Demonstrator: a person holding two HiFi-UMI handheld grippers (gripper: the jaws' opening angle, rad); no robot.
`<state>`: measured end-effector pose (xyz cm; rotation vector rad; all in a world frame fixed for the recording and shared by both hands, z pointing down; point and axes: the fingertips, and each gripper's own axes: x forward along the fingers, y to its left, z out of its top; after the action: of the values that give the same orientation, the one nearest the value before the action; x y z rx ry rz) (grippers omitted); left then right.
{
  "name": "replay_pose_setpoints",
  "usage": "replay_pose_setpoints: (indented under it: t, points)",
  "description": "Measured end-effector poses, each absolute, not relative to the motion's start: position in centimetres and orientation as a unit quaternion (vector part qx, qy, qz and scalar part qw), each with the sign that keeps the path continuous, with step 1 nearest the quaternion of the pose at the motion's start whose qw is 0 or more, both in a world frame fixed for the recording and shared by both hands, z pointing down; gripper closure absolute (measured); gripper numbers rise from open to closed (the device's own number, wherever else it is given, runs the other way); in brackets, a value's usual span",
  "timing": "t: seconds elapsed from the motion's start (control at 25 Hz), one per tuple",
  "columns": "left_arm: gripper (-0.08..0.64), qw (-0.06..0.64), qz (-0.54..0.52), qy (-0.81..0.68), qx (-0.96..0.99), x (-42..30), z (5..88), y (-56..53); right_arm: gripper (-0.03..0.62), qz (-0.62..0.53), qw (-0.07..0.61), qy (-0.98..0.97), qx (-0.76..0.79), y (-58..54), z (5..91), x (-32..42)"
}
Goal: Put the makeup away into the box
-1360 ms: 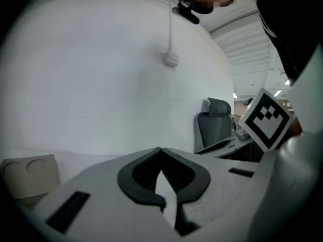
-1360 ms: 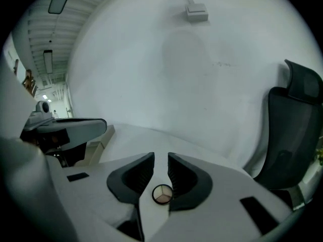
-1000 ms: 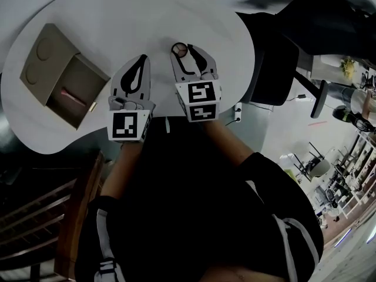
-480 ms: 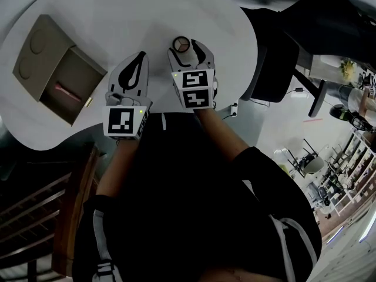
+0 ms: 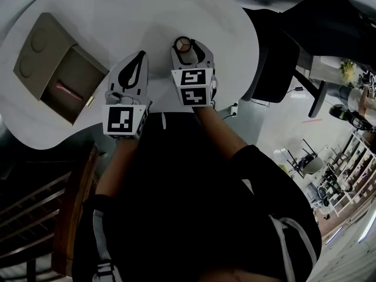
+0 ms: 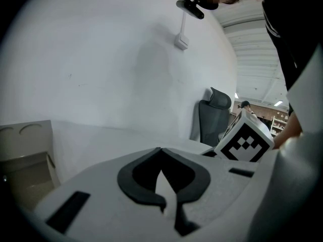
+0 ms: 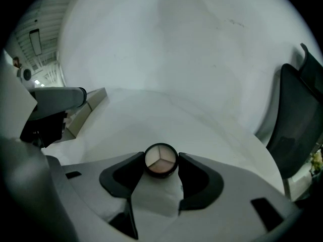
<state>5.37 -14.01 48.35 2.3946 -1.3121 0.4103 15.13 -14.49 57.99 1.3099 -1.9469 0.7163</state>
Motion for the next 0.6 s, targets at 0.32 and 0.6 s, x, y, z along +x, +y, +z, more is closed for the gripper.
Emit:
replay_pose_setpoints:
  t: [0.32,0.6]
  points:
    - [0.554,0.188,0.134,-0.477,0.848,4.3,47.4,-13.7,0.362,0.254,0.324,-0.755,0.510,-14.8,56.1,14.7]
    - [0.554,0.175,0.115,-0.499,0.841,2.9,45.7,-13.1,0.362,0.239,0.309,-0.766,0.510,-15.1,52.8,13.6]
